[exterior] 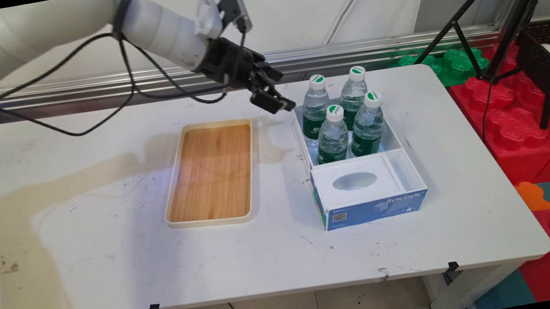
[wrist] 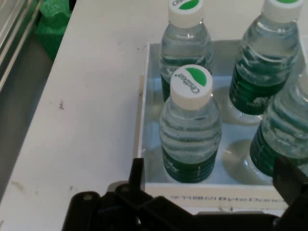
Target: Pick up the green bottle from the white box, then place the picked object on the tray
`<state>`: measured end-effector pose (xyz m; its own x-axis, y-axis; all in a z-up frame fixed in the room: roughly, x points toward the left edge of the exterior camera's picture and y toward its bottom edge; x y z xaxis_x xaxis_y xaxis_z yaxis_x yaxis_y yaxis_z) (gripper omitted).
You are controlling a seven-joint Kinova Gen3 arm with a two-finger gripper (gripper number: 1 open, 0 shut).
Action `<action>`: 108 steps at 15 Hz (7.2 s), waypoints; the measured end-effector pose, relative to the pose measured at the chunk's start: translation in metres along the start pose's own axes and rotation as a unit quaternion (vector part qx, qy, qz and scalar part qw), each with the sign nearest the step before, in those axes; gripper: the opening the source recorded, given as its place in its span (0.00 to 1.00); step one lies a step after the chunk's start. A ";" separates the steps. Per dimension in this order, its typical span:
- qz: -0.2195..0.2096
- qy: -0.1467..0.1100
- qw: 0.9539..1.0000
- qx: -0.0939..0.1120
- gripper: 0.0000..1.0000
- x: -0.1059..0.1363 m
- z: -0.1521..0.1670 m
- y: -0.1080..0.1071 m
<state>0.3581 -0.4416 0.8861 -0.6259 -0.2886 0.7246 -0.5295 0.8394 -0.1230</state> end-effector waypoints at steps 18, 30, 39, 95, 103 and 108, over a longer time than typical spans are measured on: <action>-0.021 -0.004 1.000 -0.014 1.00 -0.006 0.101 -0.010; -0.026 0.010 0.999 -0.016 0.00 -0.003 0.119 -0.014; -0.033 0.019 0.999 -0.013 0.00 0.001 0.111 -0.015; -0.030 -0.039 0.999 0.010 0.00 -0.114 -0.045 -0.063; -0.032 -0.037 0.999 0.017 0.00 -0.125 -0.028 -0.067; -0.033 -0.034 0.999 0.020 0.00 -0.128 -0.021 -0.068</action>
<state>0.4869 -0.4519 0.8160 -0.6257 -0.3741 0.6845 -0.5923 0.7989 -0.1047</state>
